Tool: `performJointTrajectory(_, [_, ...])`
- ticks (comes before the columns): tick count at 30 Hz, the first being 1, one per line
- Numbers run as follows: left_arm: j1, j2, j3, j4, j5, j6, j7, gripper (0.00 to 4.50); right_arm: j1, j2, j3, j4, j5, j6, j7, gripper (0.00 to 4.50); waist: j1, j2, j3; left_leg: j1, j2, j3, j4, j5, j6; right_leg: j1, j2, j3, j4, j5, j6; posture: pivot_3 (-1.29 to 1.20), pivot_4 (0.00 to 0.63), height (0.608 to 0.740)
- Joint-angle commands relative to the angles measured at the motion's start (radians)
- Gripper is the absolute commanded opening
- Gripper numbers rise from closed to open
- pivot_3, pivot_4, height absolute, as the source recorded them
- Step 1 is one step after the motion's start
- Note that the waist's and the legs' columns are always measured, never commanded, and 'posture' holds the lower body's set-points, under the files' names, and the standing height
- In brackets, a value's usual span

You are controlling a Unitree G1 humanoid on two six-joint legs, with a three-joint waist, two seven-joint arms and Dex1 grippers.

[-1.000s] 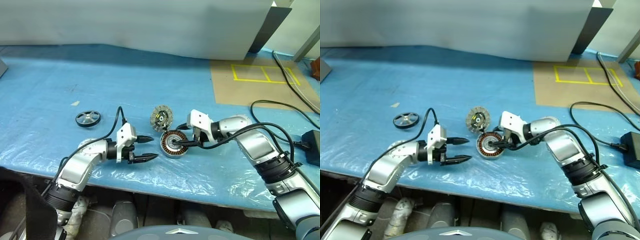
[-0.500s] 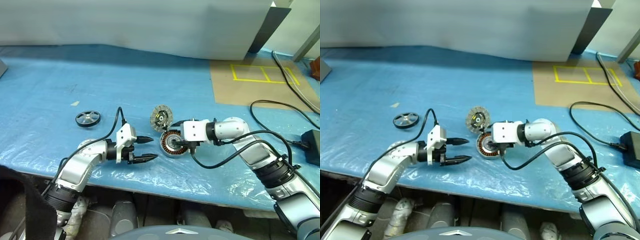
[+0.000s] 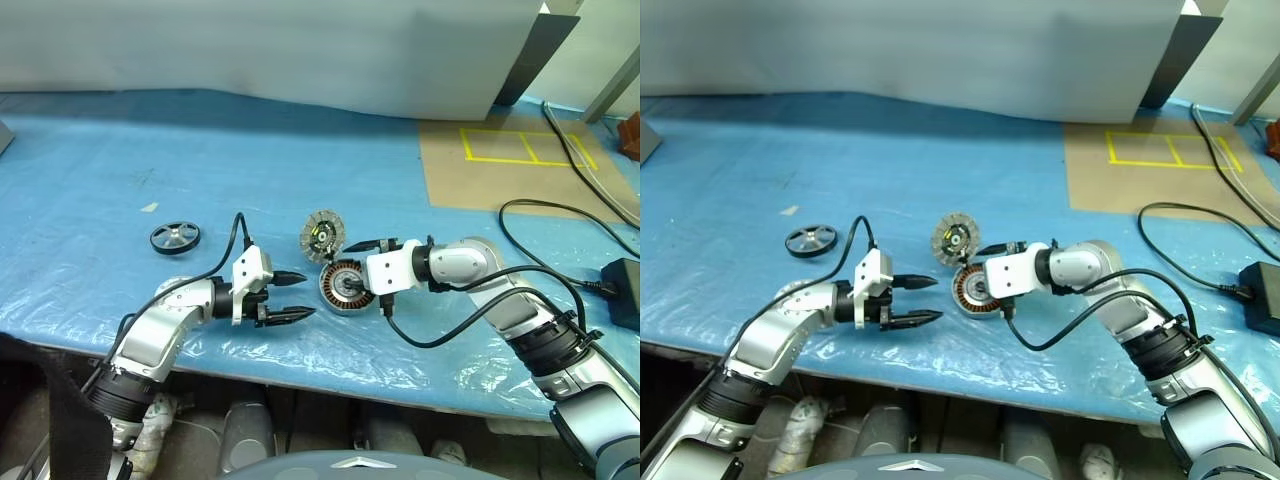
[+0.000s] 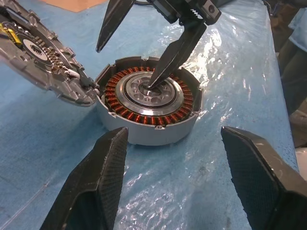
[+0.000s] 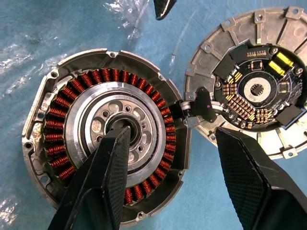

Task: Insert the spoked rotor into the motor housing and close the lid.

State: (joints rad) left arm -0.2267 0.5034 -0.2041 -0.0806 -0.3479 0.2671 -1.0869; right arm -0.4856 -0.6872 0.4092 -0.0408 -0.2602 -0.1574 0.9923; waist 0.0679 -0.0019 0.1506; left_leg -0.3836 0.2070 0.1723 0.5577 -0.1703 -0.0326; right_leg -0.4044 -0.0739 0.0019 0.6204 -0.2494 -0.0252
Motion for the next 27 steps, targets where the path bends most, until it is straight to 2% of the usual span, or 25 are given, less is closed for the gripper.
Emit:
performJointTrajectory(1, [-0.010,0.005,0.011,-0.008,-0.003,-0.014,-0.007,3.28,-0.016,-0.011,0.011,0.035,-0.042,-0.059,-0.010,2.92,0.000,0.000,0.000,0.000,0.000,0.000,0.000,0.000,0.000,0.000,0.000,0.000,0.000,0.000,0.000,0.00,0.150,0.740])
performJointTrajectory(11, [-0.008,0.009,0.011,-0.005,0.000,-0.013,-0.007,3.28,-0.051,-0.029,0.026,0.042,-0.076,-0.149,0.040,2.92,0.000,0.000,0.000,0.000,0.000,0.000,0.003,-0.001,0.001,0.001,0.000,0.000,0.002,0.000,0.000,0.00,0.150,0.740])
performJointTrajectory(16, [-0.011,0.007,0.012,0.001,0.000,-0.018,-0.007,3.28,-0.065,0.013,-0.038,-0.011,0.094,0.074,0.131,2.92,0.000,0.000,0.000,0.000,0.000,0.000,0.003,-0.001,0.002,0.001,0.000,0.000,0.002,0.000,0.000,0.00,0.150,0.740])
performJointTrajectory(20, [-0.014,0.005,0.010,0.002,-0.001,-0.016,-0.007,3.28,-0.096,-0.013,-0.067,-0.009,0.134,0.139,0.180,2.92,0.000,0.000,0.000,0.000,0.000,0.000,0.003,-0.001,0.002,0.001,0.000,0.000,0.002,0.000,0.000,0.00,0.150,0.740])
performJointTrajectory(23, [-0.013,0.005,0.009,0.001,-0.001,-0.016,-0.007,3.28,-0.107,-0.012,-0.092,-0.071,0.233,0.254,0.247,2.92,0.000,0.000,0.000,0.000,0.000,0.000,0.003,-0.001,0.002,0.001,0.000,0.000,0.002,0.000,0.000,0.00,0.150,0.740])
performJointTrajectory(25, [-0.011,0.004,0.007,0.001,0.001,-0.018,-0.006,3.28,-0.121,-0.005,-0.085,-0.066,0.215,0.233,0.230,2.92,0.000,0.000,0.000,0.000,0.001,0.000,0.003,-0.001,0.002,0.001,0.000,0.000,0.002,0.000,0.000,0.00,0.150,0.740])
performJointTrajectory(27, [-0.009,0.002,0.007,0.001,0.002,-0.020,-0.005,3.28,-0.140,-0.022,-0.038,-0.002,0.101,0.087,0.178,2.92,-0.001,0.000,0.000,0.000,0.001,0.000,0.003,-0.001,0.002,0.001,0.000,0.000,0.002,0.000,0.000,0.00,0.150,0.740])
